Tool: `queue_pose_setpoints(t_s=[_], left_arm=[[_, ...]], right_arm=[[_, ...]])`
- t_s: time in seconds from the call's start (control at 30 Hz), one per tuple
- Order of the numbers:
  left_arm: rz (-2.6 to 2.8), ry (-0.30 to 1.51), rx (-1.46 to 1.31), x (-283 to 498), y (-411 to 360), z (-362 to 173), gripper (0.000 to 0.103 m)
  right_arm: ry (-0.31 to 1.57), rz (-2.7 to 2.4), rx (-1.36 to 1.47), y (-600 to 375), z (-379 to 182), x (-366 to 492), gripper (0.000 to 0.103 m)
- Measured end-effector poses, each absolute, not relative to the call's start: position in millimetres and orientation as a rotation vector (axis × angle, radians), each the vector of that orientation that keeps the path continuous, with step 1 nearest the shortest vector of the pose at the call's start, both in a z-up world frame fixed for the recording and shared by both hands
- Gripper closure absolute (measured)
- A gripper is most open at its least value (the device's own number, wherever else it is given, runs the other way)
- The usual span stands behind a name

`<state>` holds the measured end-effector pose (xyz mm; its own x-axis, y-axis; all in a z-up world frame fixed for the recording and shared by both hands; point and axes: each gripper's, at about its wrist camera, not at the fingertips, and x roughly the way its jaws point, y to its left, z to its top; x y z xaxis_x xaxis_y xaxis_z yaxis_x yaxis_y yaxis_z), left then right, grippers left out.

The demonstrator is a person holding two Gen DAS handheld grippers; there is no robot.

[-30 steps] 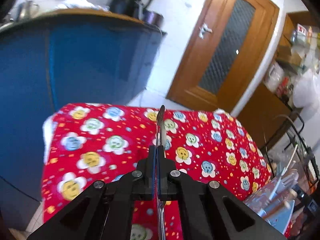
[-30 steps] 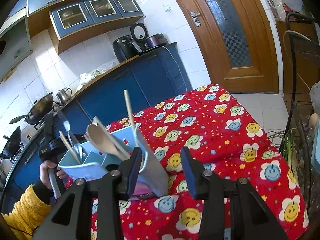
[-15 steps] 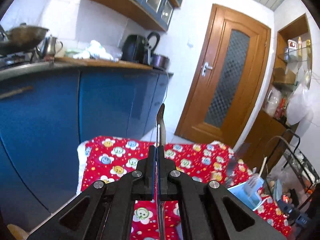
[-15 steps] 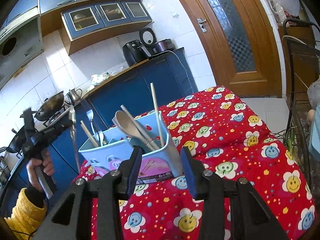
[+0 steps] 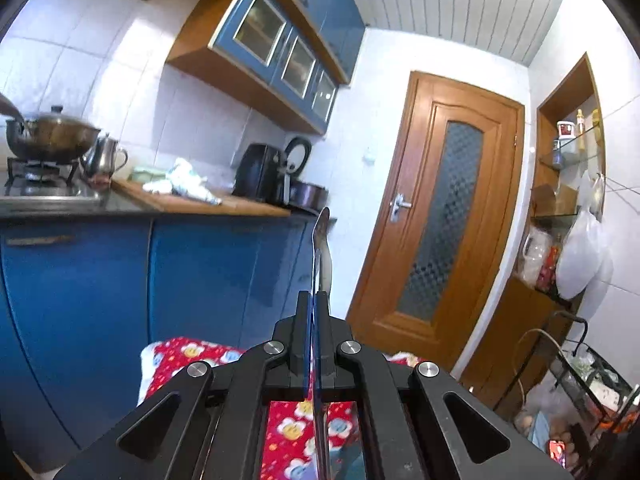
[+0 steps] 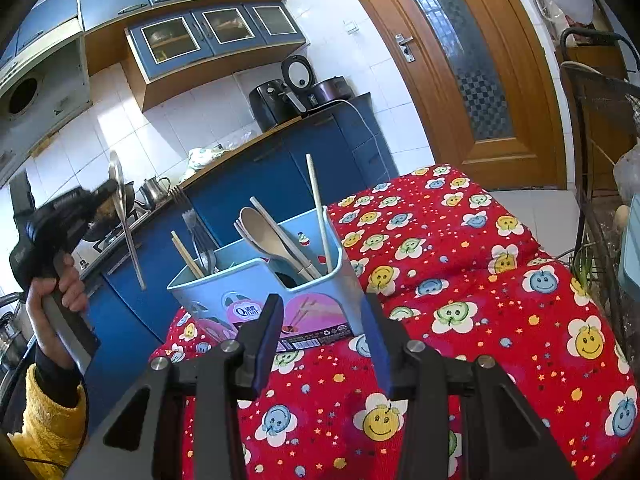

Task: Organize utensils
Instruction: 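Lower the metal fork into the blue box and open the left tool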

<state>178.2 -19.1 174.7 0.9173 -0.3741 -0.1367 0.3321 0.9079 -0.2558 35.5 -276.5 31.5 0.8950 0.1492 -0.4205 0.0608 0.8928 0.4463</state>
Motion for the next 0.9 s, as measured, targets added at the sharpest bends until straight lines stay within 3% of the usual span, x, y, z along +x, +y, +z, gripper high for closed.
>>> queue_pose_setpoints(t_s=[0.33,0.77,0.9], left_arm=[[-0.323,0.157,-0.202,178.5,-51.9,143.8,0.103],[-0.366,0.281,-0.134,160.0,-58.2,106.3,0.101],[-0.380,0.342,-0.105,151.5,-59.6,103.0,0.086]], right_arm=[[0.465,0.065,0.483,-282.8,22.7,33.6,0.059],[0.474,0.087,0.491,-278.0,19.6,28.5,0.058],[0.473,0.093,0.477,-273.2,22.7,24.3,0.056]])
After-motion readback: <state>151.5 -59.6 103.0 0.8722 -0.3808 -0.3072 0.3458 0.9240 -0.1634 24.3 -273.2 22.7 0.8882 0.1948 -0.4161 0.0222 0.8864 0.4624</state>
